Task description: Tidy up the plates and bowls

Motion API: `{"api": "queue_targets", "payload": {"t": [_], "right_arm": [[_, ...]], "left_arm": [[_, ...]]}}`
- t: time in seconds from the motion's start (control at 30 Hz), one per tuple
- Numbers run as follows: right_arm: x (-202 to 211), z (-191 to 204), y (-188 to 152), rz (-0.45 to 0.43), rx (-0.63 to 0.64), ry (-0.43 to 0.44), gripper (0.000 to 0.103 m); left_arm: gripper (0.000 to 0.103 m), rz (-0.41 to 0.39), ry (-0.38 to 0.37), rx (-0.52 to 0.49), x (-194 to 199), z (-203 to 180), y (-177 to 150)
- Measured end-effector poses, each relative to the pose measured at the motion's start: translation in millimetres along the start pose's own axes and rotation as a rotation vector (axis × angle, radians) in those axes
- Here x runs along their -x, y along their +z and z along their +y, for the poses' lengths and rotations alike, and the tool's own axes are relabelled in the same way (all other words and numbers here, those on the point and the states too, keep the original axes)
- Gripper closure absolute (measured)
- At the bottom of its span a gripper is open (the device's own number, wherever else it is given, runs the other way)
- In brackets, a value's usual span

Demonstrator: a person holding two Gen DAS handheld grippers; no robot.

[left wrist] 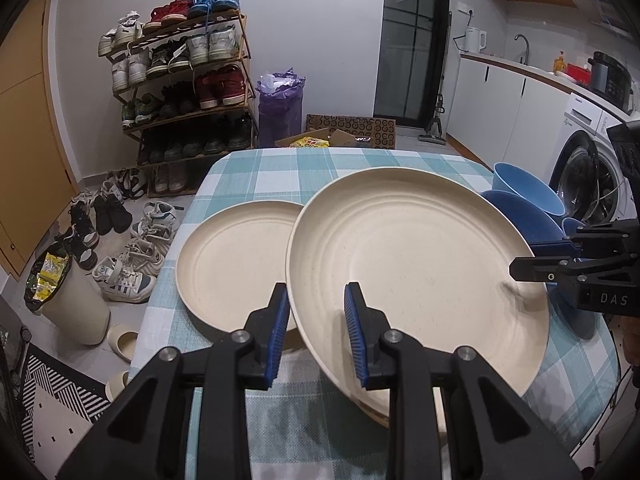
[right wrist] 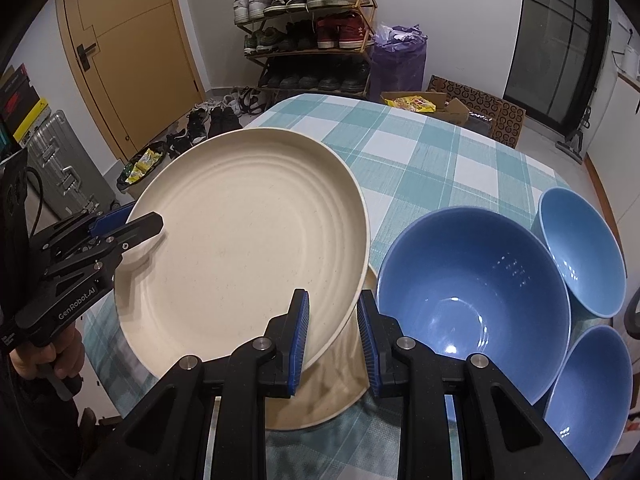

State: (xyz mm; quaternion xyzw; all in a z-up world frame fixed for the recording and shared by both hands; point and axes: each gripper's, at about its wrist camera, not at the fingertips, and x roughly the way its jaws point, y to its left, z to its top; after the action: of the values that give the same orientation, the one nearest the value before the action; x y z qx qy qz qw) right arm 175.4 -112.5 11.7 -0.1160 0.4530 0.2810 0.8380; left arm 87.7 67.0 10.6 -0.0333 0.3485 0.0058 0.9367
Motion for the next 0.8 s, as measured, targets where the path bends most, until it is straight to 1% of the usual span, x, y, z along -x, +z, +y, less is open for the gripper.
{"api": "queue_targets", "payload": {"t": [0.23, 0.8], "right_arm": [[-1, 2, -10, -0.008, 0.003, -0.013, 0.078], [-12, 16, -35, 0.009, 0.01, -0.028, 0.078]], "left_arm": [[0.077, 0.003, 0.013, -0.023, -1, -5, -13], [0.077, 0.018, -0.014, 0.017, -10, 4, -29]]}}
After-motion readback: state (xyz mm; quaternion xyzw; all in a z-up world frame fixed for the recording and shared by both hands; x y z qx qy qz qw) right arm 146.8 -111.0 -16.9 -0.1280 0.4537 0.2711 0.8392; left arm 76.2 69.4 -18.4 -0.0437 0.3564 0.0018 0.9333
